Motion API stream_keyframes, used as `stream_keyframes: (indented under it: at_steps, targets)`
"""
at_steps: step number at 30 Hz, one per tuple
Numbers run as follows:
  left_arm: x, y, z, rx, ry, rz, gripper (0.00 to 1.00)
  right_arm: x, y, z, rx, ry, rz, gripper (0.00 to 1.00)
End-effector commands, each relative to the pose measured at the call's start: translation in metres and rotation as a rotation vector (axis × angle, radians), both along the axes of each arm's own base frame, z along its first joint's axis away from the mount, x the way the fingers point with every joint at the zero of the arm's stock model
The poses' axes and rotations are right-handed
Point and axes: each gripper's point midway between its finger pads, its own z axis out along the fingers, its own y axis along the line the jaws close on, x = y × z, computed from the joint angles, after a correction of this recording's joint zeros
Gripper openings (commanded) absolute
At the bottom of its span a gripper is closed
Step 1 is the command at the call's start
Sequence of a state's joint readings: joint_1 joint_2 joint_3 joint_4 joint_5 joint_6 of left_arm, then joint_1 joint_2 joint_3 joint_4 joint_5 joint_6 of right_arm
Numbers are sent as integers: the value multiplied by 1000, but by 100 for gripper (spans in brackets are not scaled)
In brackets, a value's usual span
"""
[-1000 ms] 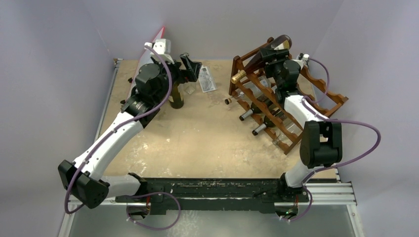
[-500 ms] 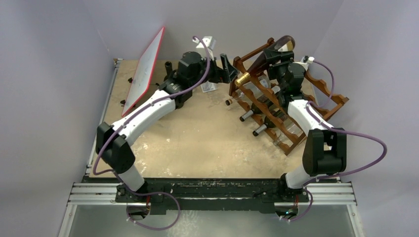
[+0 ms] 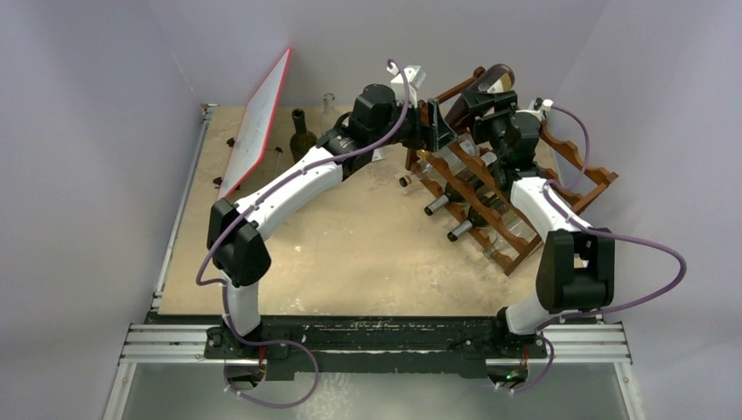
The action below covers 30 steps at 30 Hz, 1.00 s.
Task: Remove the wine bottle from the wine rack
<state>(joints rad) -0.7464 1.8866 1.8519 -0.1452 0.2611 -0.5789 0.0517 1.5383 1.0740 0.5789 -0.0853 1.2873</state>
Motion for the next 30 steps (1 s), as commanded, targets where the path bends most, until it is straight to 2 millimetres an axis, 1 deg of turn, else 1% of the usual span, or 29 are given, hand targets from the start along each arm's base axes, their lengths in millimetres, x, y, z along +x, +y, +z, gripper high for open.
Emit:
stream_keyframes:
  at_steps: [1,3,7,9,13,16,21,23,26,27,30]
  targets:
    - [-16,-13,0,39,-26,-69,78,-78,1,207,34,-633,35,20]
    - [-19,-13,-2,51,-30,-71,80,-79,2,212,26,-636,42,20]
    - [-13,-6,-7,90,-38,-29,82,-84,3,218,25,-652,47,19]
    - [-11,-6,-12,109,-36,-23,79,-85,3,219,26,-653,48,19]
    - [-5,-5,-18,135,-30,1,65,-90,4,220,28,-661,57,18]
    - [-2,-4,-20,147,-30,14,55,-94,6,220,24,-658,72,18]
    - [-1,-3,-16,140,-27,26,45,-101,10,219,-13,-653,87,18]
    - [-2,-3,-16,139,-22,22,39,-103,11,221,-22,-658,94,18]
    - [-4,3,-17,139,-8,44,27,-108,13,230,-42,-688,99,17]
    - [-6,5,-15,134,-8,47,23,-109,15,232,-51,-691,110,17]
    - [-15,17,-2,113,-22,67,12,-113,26,234,-70,-688,178,17]
